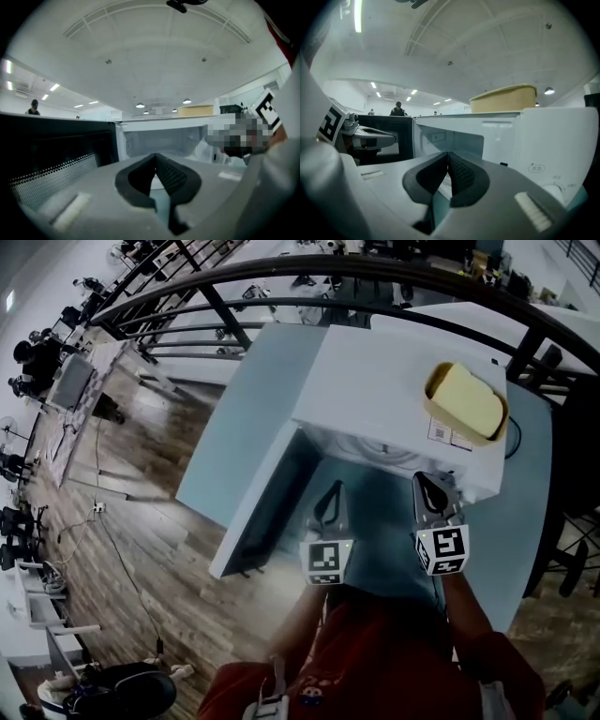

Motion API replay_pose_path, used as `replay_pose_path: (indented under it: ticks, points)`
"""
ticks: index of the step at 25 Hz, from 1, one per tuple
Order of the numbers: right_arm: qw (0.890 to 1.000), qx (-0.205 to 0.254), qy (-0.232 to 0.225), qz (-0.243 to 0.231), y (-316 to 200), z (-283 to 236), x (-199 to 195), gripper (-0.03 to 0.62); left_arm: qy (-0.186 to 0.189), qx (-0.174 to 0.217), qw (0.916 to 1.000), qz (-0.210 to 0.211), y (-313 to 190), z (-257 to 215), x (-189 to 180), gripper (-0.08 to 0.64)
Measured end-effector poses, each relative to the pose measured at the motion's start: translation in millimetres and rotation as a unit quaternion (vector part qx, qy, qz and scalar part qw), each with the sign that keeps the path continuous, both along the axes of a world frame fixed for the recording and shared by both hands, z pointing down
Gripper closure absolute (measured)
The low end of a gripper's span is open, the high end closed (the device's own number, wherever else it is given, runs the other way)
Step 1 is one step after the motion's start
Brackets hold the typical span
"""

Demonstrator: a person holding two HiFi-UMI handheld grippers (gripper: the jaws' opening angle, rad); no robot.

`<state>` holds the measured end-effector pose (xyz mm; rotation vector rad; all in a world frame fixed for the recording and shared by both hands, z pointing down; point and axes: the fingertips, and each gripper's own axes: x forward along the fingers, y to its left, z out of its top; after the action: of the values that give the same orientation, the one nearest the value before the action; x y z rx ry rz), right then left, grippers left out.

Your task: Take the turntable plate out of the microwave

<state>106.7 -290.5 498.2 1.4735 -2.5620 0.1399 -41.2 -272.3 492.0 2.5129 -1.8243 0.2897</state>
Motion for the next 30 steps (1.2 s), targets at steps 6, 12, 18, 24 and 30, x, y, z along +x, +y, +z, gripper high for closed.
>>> replay_pose_path:
  ticks: [6,12,18,24,30]
  points:
    - [0.999,-0.024,0.030,-0.011,-11.5,27.5,-18.4,0.589,0.008,-0.008,0.9999,0.002,-9.9,19.7,-12.0,0.561]
    - [0.995,-0.029,0.088,-0.039,-25.8,47.6,-36.5,0.586,0.013,-0.025,0.9996,-0.002,-19.1,39.7,-13.9,0.561]
    - [0.985,-0.050,0.141,-0.087,-35.7,80.7,-63.9,0.529,0.023,-0.043,0.9988,0.005,-29.8,64.6,-23.5,0.561]
    - [0.969,-0.053,0.212,-0.118,-49.8,110.7,-85.5,0.485,0.032,-0.052,0.9980,0.018,-41.7,81.8,-24.9,0.561]
    - [0.956,-0.058,0.257,-0.131,-59.8,130.4,-94.1,0.474,0.036,-0.065,0.9968,0.029,-50.6,96.5,-28.7,0.561]
